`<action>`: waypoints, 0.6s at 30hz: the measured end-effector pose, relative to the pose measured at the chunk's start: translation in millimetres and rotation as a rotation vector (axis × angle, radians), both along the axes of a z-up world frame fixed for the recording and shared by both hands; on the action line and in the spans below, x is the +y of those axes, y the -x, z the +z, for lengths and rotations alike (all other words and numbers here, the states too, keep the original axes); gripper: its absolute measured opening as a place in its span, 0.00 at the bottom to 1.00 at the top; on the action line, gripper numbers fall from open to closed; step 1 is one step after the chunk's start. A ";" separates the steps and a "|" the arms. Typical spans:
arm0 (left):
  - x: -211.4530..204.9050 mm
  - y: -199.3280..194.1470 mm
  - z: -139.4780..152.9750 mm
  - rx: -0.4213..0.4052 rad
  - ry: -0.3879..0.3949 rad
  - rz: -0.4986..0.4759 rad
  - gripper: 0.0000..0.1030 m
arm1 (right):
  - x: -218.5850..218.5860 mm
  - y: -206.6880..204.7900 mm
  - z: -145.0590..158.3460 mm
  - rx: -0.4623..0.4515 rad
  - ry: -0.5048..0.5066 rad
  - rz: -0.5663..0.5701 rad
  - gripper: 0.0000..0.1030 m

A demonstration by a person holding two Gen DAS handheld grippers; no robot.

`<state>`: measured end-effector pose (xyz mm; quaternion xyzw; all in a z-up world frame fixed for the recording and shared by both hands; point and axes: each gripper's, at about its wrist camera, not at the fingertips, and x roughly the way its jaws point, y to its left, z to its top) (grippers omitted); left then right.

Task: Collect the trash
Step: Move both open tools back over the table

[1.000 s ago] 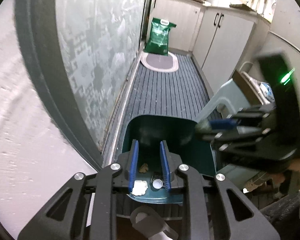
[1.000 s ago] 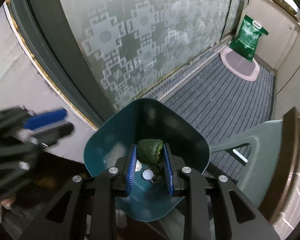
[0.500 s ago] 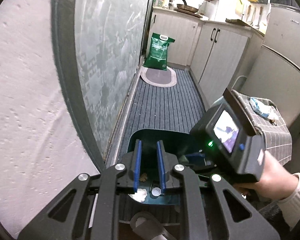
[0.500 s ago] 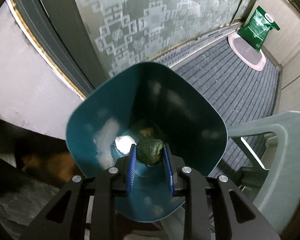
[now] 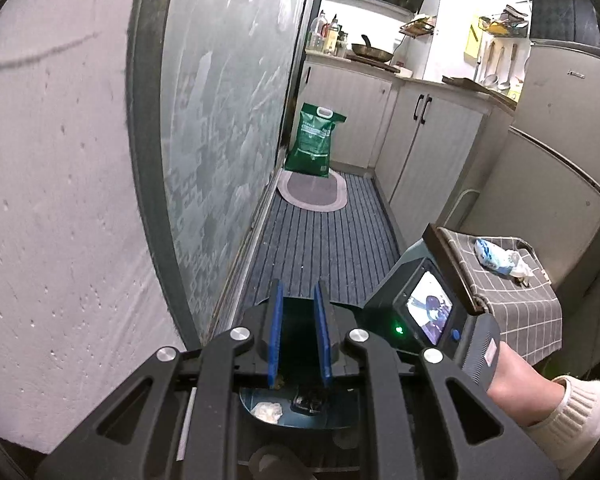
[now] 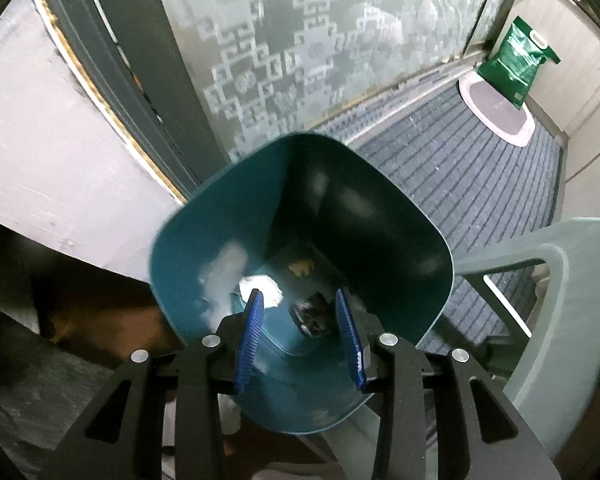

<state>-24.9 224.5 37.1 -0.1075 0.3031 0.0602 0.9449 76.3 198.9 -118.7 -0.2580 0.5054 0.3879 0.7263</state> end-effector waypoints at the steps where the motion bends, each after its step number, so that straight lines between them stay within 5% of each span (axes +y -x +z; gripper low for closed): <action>1: -1.2 -0.6 1.4 -0.004 -0.001 -0.001 0.17 | -0.7 2.6 7.0 -0.006 -0.018 0.006 0.37; 18: -34.2 -16.7 8.8 -0.017 -0.019 -0.039 0.36 | -59.2 2.3 115.4 -0.139 -0.309 -0.042 0.28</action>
